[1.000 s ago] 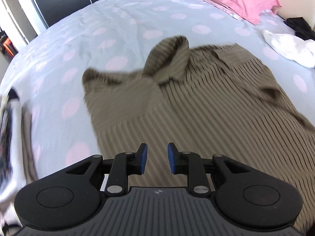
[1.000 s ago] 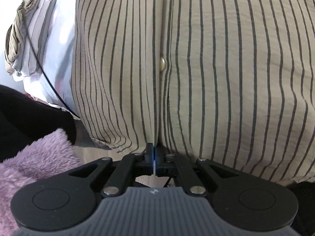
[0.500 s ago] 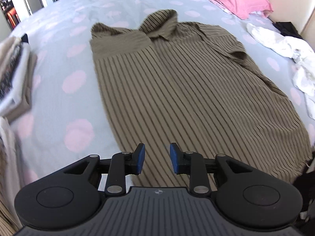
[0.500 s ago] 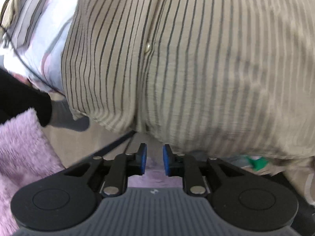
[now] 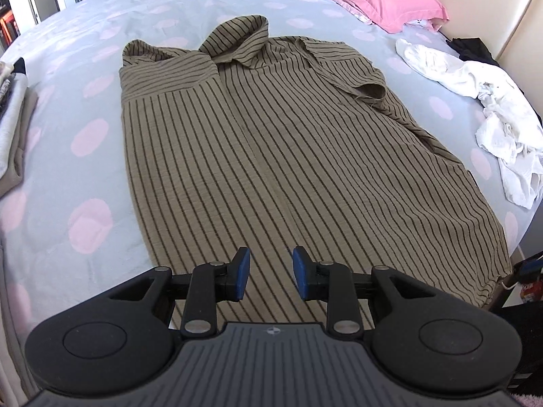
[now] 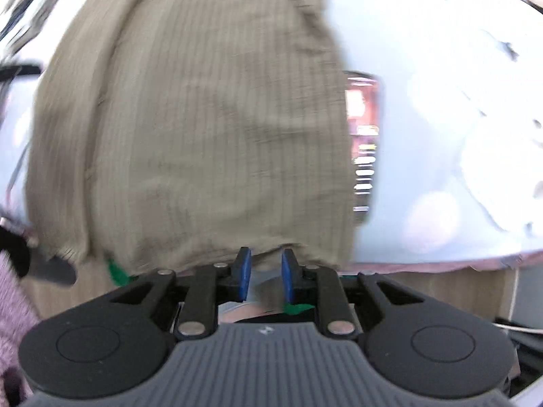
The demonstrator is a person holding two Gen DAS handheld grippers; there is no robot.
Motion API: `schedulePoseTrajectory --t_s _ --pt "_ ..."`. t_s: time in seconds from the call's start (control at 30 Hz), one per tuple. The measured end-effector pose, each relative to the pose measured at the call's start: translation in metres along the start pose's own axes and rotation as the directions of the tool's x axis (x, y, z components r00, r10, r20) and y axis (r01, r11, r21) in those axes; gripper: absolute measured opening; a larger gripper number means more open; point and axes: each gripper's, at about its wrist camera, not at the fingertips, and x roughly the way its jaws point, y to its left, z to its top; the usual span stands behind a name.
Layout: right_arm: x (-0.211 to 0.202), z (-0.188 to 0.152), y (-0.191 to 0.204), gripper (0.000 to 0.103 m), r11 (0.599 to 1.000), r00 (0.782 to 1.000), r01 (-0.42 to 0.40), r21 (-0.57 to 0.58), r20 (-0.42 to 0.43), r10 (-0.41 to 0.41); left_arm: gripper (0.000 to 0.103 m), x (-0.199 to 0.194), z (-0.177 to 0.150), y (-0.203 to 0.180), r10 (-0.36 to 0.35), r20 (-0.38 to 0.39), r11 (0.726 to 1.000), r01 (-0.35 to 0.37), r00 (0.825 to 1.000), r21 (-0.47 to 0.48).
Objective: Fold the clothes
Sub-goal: 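Lower the held hem onto the bed and open the right gripper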
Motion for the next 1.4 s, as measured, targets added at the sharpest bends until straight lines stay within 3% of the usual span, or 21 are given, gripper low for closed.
schedulePoseTrajectory --t_s 0.13,0.43,0.53,0.6,0.77,0.93,1.03,1.07,1.1,1.2,1.33,1.4 --pt "0.012 0.008 -0.031 0.029 0.997 1.000 0.020 0.071 -0.007 -0.019 0.026 0.009 0.001 -0.001 -0.004 -0.026 1.000 0.004 1.000 -0.015" --pt "0.058 0.013 -0.064 0.035 0.981 0.997 -0.036 0.192 -0.059 0.048 0.026 0.025 -0.001 -0.005 0.005 -0.083 1.000 -0.005 0.997 -0.004" --pt "0.048 0.008 -0.057 0.035 0.988 0.999 -0.023 0.153 -0.029 0.028 0.026 0.027 -0.001 -0.007 0.001 -0.089 1.000 0.000 0.996 0.003" --pt "0.037 0.002 -0.049 0.035 0.987 0.996 -0.088 0.134 -0.004 0.090 0.026 0.030 0.000 -0.009 0.000 -0.094 1.000 0.001 0.996 0.010" --pt "0.040 -0.007 -0.032 0.035 0.945 0.978 -0.203 0.257 -0.003 0.211 0.026 0.036 0.000 -0.014 -0.008 -0.107 1.000 0.009 0.994 0.010" --pt "0.066 -0.008 -0.028 0.034 0.886 0.972 -0.203 0.417 -0.022 0.234 0.026 0.034 -0.002 -0.020 -0.021 -0.102 0.999 0.024 0.995 0.033" --pt "0.077 -0.011 -0.033 0.026 0.836 0.962 -0.234 0.496 -0.004 0.271 0.026 0.033 -0.002 -0.020 -0.022 -0.100 0.999 0.026 0.995 0.035" --pt "0.080 -0.011 -0.035 0.008 0.818 0.958 -0.248 0.520 0.004 0.287 0.026 0.033 -0.002 -0.020 -0.021 -0.100 0.999 0.025 0.995 0.034" --pt "0.078 -0.012 -0.035 0.000 0.820 0.957 -0.253 0.514 0.009 0.290 0.026 0.033 -0.003 -0.019 -0.021 -0.100 0.999 0.024 0.995 0.033" --pt "0.069 -0.012 -0.025 0.000 0.865 0.966 -0.231 0.445 -0.003 0.259 0.026 0.031 -0.003 -0.018 -0.023 -0.095 0.999 0.026 0.995 0.031" --pt "0.073 -0.020 -0.001 0.000 0.937 0.977 -0.147 0.318 -0.098 0.187 0.026 0.028 -0.004 -0.016 -0.025 -0.088 0.999 0.027 0.996 0.023" --pt "0.085 -0.023 0.006 0.000 0.953 0.977 -0.103 0.284 -0.150 0.150 0.026 0.027 -0.004 -0.016 -0.028 -0.084 0.999 0.030 0.996 0.022"
